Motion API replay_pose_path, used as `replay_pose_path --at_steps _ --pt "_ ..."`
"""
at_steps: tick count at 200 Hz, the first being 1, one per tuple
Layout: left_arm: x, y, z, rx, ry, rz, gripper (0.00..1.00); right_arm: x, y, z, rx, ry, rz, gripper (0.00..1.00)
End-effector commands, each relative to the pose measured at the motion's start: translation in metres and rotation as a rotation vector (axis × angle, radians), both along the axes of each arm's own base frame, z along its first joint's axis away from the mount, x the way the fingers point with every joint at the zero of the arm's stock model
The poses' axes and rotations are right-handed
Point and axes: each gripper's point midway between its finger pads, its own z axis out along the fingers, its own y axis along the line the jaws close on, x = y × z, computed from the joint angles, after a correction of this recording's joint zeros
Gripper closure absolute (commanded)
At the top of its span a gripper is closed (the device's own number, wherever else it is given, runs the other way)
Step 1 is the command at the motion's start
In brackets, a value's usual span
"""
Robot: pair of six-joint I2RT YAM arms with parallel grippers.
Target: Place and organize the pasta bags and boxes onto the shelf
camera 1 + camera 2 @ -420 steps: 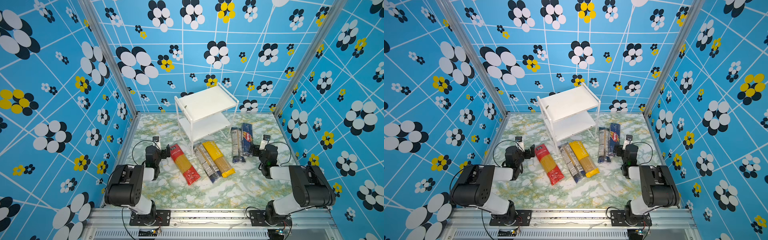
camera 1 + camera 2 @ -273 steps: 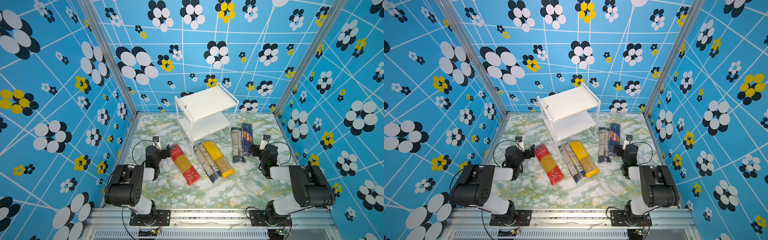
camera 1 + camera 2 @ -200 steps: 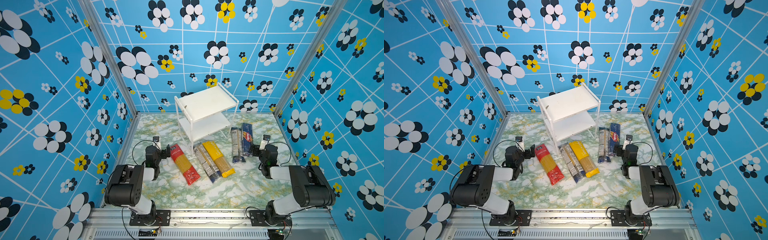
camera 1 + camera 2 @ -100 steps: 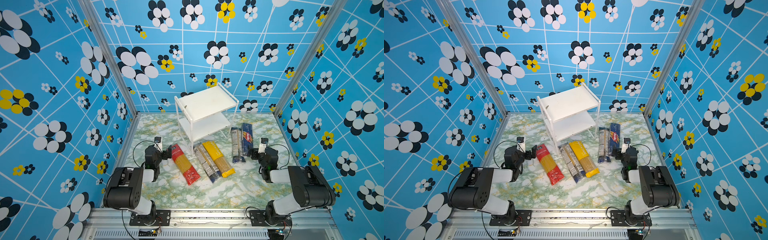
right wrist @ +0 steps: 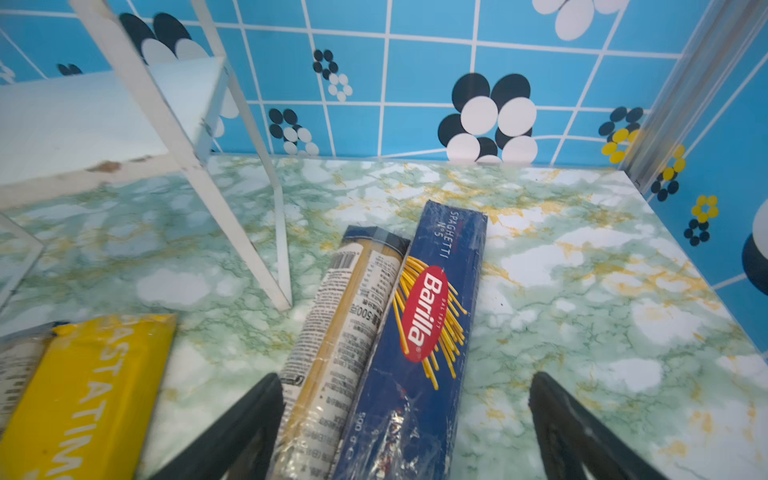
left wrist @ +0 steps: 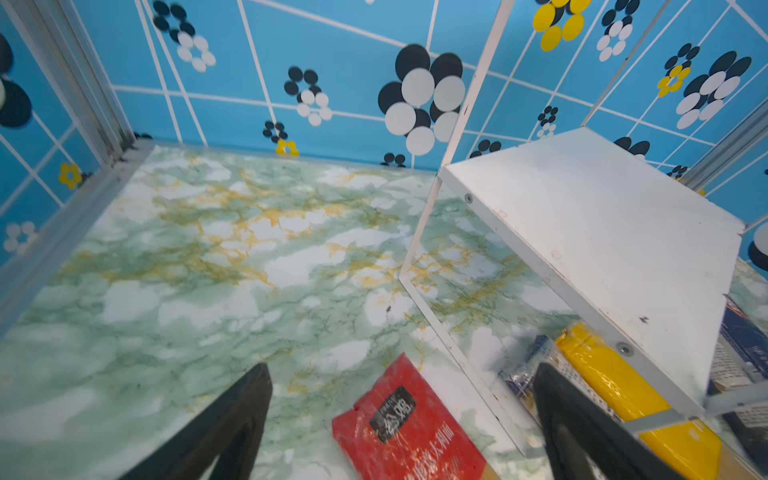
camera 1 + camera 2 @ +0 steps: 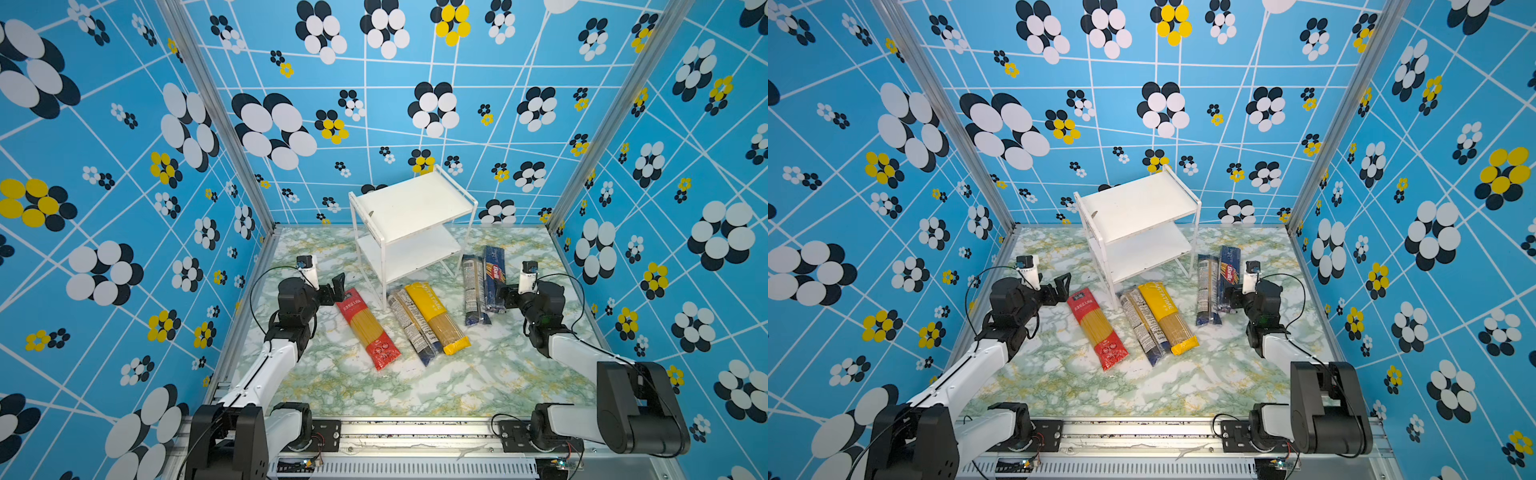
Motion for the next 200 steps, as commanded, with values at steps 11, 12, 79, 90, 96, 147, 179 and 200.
replay_pose_path --at_steps 11,12,79,90,96,147,179,200 --pt "-0.023 -0.022 -0.03 -0.23 0.268 -0.032 0.01 -0.026 0.046 0.018 0.118 0.07 0.226 0.04" --pt "-0.023 -0.023 -0.03 -0.236 0.27 -0.035 0.01 -0.026 0.047 0.019 0.119 0.069 0.231 0.04" --pt "-0.04 -0.036 -0.052 -0.557 0.475 0.088 0.01 -0.072 0.124 0.024 0.068 0.135 0.468 0.02" --pt "-0.043 -0.037 -0.06 -0.589 0.541 0.115 0.01 -0.078 0.134 0.019 0.047 0.152 0.503 0.03" --pt "-0.045 -0.038 -0.065 -0.6 0.574 0.13 0.01 -0.082 0.139 0.016 0.039 0.159 0.52 0.03" --pt "-0.051 -0.032 -0.094 -0.52 0.733 0.269 0.01 -0.105 0.165 0.001 -0.014 0.179 0.611 0.03" --pt "-0.042 -0.029 -0.1 -0.486 0.752 0.323 0.01 -0.115 0.176 -0.002 -0.015 0.158 0.642 0.04" --pt "-0.031 -0.021 -0.098 -0.453 0.734 0.37 0.01 -0.119 0.176 -0.005 -0.012 0.159 0.637 0.04"
